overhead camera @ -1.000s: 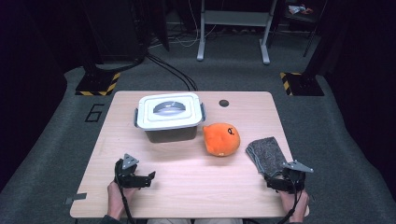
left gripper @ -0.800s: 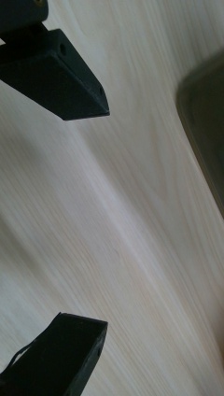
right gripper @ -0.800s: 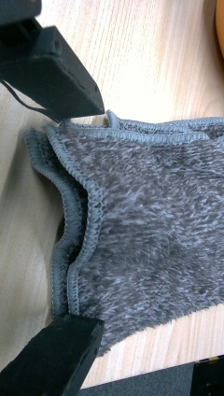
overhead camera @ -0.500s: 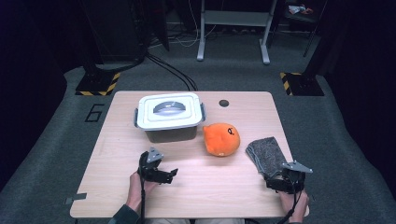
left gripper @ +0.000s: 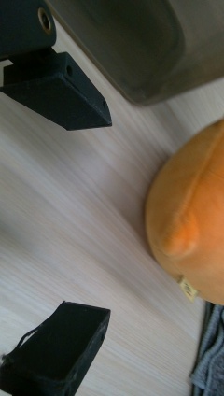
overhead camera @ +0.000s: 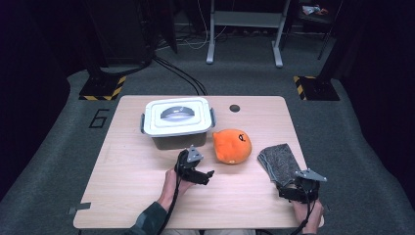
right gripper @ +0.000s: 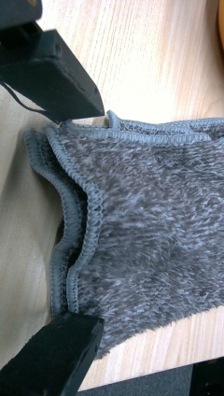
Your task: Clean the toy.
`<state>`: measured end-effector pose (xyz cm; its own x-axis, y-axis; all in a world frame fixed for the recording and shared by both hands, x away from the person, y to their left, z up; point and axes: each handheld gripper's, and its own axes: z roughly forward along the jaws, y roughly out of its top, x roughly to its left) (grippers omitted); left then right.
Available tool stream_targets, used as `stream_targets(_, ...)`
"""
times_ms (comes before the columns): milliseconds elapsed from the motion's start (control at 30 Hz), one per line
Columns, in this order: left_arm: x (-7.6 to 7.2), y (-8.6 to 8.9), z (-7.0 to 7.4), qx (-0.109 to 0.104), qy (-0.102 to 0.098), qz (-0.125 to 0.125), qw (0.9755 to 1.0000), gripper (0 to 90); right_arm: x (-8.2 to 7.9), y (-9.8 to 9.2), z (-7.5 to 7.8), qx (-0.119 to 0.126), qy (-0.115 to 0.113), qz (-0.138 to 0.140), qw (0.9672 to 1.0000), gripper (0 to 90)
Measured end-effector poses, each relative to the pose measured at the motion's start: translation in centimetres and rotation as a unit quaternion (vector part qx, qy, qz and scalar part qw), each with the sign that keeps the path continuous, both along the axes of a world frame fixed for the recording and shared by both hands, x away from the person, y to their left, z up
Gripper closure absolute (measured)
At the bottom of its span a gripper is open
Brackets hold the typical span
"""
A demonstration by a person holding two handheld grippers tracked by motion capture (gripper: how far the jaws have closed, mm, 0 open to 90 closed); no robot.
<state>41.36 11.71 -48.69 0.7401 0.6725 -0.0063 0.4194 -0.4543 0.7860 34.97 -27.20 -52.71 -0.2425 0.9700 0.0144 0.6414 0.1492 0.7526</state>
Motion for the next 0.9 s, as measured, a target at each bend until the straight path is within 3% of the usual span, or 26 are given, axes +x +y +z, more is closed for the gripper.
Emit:
stream_targets(233, 1.0, -2.0, 0.4, 0.004, -0.02, 0.0, 0.9998, 15.0, 0.0, 0.0, 0.0, 0.0, 0.0, 0.0, 1.0, 0.5)
stream_targets(600, 2.6, -3.9, -0.2, 0.015, -0.024, 0.007, 0.9996, 22.3, 0.0, 0.0, 0.0, 0.0, 0.002, 0.0, 1.0, 0.6)
stream_targets(833, 2.9, -4.3, -0.7, 0.001, -0.017, 0.012, 0.9998, 35.3, 0.0, 0.0, 0.0, 0.0, 0.002, -0.001, 1.0, 1.0)
stream_targets(900, 2.8, -4.4, -0.6, 0.006, -0.02, 0.011, 0.9997, 38.2, 0.0, 0.0, 0.0, 0.0, 0.005, -0.003, 1.0, 1.1)
